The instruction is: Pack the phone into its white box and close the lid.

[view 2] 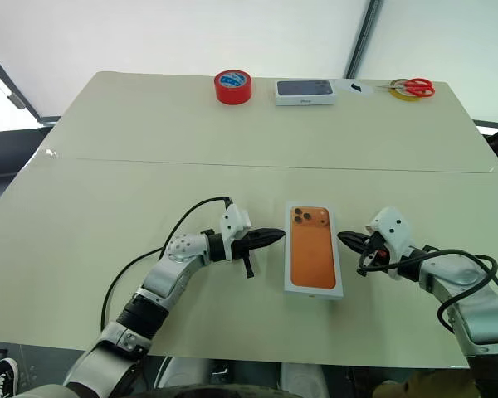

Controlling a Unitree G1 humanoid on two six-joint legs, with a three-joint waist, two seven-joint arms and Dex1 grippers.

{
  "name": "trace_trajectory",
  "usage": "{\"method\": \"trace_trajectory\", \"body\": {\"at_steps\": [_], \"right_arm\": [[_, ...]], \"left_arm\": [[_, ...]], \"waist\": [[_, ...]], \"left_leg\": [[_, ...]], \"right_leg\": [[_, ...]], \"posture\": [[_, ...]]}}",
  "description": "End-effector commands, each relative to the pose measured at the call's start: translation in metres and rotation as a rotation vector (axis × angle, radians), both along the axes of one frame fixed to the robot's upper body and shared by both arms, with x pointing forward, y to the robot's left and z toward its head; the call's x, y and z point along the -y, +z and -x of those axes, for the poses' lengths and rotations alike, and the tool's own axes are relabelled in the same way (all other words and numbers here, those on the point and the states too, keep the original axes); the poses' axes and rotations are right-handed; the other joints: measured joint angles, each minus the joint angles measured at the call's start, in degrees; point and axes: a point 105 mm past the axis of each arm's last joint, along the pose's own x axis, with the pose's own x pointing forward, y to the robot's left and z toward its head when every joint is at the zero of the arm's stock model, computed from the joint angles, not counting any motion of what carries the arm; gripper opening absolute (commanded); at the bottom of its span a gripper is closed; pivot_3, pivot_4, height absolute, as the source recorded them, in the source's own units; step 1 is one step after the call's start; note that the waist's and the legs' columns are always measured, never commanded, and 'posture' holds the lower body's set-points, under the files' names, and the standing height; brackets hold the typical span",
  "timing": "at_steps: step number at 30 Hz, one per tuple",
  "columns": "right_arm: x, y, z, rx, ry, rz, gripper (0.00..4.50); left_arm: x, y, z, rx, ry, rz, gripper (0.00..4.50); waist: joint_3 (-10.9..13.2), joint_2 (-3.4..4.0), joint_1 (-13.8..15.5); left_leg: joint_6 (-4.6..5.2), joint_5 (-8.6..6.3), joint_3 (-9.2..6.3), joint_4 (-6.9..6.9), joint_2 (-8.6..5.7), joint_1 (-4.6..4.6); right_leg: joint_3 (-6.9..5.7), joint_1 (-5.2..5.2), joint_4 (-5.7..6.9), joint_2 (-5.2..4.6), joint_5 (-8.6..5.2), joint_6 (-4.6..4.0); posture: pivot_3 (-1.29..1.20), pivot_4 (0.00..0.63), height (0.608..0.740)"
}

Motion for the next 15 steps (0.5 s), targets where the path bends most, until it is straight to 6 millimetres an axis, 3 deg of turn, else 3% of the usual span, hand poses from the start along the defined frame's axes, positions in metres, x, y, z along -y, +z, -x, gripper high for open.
{"method": "trace_trajectory", "body": {"at_steps": [1, 3, 6, 8, 11, 13, 15], "right_arm": [[-0.001, 0.007, -0.004, 0.044, 0.033, 0.044, 0.06], [-0.001, 0.006, -0.003, 0.046, 0.039, 0.046, 0.06], [0.003, 0.021, -0.01, 0.095, 0.001, -0.03, 0.06], [0.008, 0.042, -0.02, 0.141, -0.043, -0.147, 0.06], [-0.003, 0.063, -0.016, 0.154, 0.009, -0.314, 0.06], [-0.019, 0.059, -0.006, 0.103, 0.099, -0.324, 0.06], [-0.035, 0.041, 0.009, 0.052, 0.201, -0.235, 0.06]], "left_arm": [[0.002, 0.009, -0.001, -0.01, 0.003, 0.041, 0.0], [-0.002, 0.013, -0.005, -0.006, 0.015, 0.049, 0.0], [-0.008, 0.025, -0.014, 0.002, 0.05, 0.09, 0.0], [-0.004, 0.038, -0.021, -0.024, 0.063, 0.135, 0.0], [0.013, 0.055, -0.032, -0.053, 0.063, 0.159, 0.0], [0.027, 0.061, -0.035, -0.006, 0.046, 0.147, 0.0], [0.04, 0.054, -0.035, -0.004, 0.012, 0.094, 0.0]], "waist": [[0.0, 0.0, 0.0], [0.0, 0.0, 0.0], [0.0, 0.0, 0.0], [0.0, -0.01, 0.0], [0.0, -0.02, 0.3], [0.0, -0.02, 0.5], [0.0, -0.02, 0.4]], "left_leg": [[0.0, 0.0, 0.0, 0.01, 0.0, 0.0], [0.0, 0.0, -0.01, 0.01, 0.0, 0.0], [-0.01, 0.0, -0.01, 0.01, 0.0, 0.0], [-0.02, 0.01, 0.0, 0.01, 0.0, 0.01], [-0.04, 0.03, -0.04, 0.07, 0.0, 0.0], [-0.03, 0.02, -0.11, 0.09, -0.03, 0.0], [-0.02, 0.01, -0.1, 0.07, -0.04, 0.0]], "right_leg": [[0.0, 0.0, 0.0, 0.0, 0.0, 0.0], [0.0, 0.01, 0.0, -0.01, 0.0, 0.0], [0.0, 0.01, 0.0, -0.01, 0.0, 0.0], [0.0, 0.01, 0.01, 0.0, 0.0, 0.0], [-0.04, 0.06, 0.02, -0.01, 0.01, 0.01], [-0.11, 0.14, -0.02, -0.01, 0.01, 0.01], [-0.12, 0.19, -0.14, 0.01, 0.01, 0.02]], "posture": [[0.0, 0.15, 0.73], [0.0, 0.15, 0.73], [0.0, 0.15, 0.73], [0.0, 0.15, 0.73], [0.0, 0.15, 0.73], [0.0, 0.15, 0.73], [0.0, 0.15, 0.73]]}}
